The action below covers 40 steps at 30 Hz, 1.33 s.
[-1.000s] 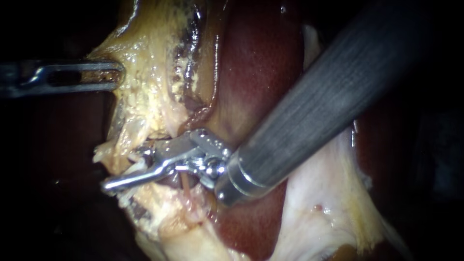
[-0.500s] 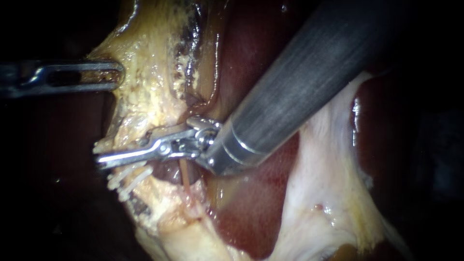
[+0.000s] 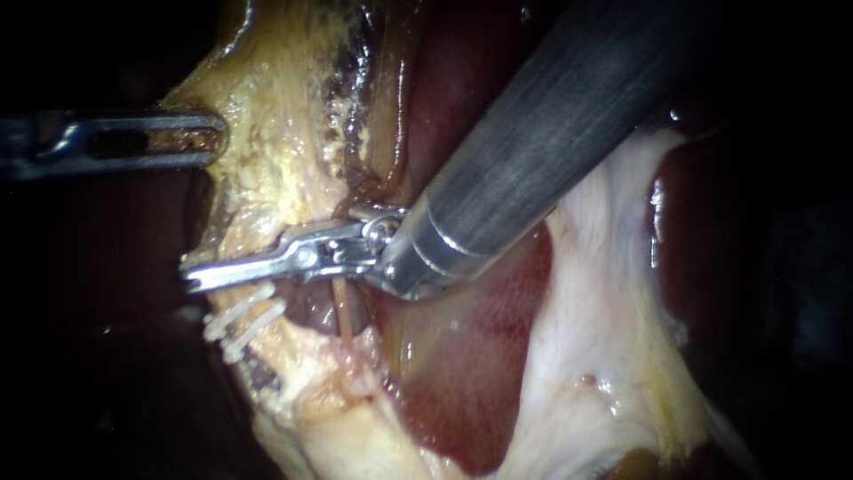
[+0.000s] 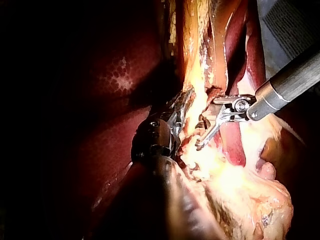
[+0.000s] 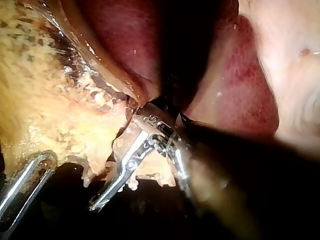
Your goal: Clipping third clip left tube
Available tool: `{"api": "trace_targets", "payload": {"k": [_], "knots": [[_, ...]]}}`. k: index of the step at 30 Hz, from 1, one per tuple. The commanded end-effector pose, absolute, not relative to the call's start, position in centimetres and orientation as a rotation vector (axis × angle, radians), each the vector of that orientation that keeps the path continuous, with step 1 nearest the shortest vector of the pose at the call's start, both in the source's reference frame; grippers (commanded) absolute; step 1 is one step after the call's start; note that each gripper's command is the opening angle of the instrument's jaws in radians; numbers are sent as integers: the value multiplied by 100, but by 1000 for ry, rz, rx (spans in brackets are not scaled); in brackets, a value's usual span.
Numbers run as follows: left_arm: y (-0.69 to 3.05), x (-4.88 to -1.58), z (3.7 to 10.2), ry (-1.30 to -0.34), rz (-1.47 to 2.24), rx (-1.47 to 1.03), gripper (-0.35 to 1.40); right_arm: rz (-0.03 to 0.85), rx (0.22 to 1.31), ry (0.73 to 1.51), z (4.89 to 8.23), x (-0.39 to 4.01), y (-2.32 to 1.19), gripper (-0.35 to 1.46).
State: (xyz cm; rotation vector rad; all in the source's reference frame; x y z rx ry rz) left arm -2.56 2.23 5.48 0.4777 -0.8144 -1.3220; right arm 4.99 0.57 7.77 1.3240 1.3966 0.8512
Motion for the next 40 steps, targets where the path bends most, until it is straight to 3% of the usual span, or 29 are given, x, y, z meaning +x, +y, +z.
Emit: {"api": "trace_targets", "payload": {"k": [1,4,6,7,9,10,17,40], "knots": [[223,-256,548,-815,-1321,478,-35,860,1325,1394,777,499,58,38],[223,-256,548,-815,-1321,478,-35,871,1325,1391,777,499,58,35],[223,-255,548,-815,-1321,478,-35,880,1319,1393,779,498,59,23],[223,-255,548,-815,-1321,478,-35,884,1317,1394,779,498,59,11],[223,-255,547,-815,-1321,478,-35,897,1306,1397,782,496,61,-30],[223,-255,547,-815,-1321,478,-35,900,1302,1399,782,495,61,-35],[223,-254,547,-815,-1321,479,-35,821,1328,1391,785,488,62,-35],[223,-254,547,-815,-1321,479,-35,816,1329,1387,787,483,62,-35]]}}
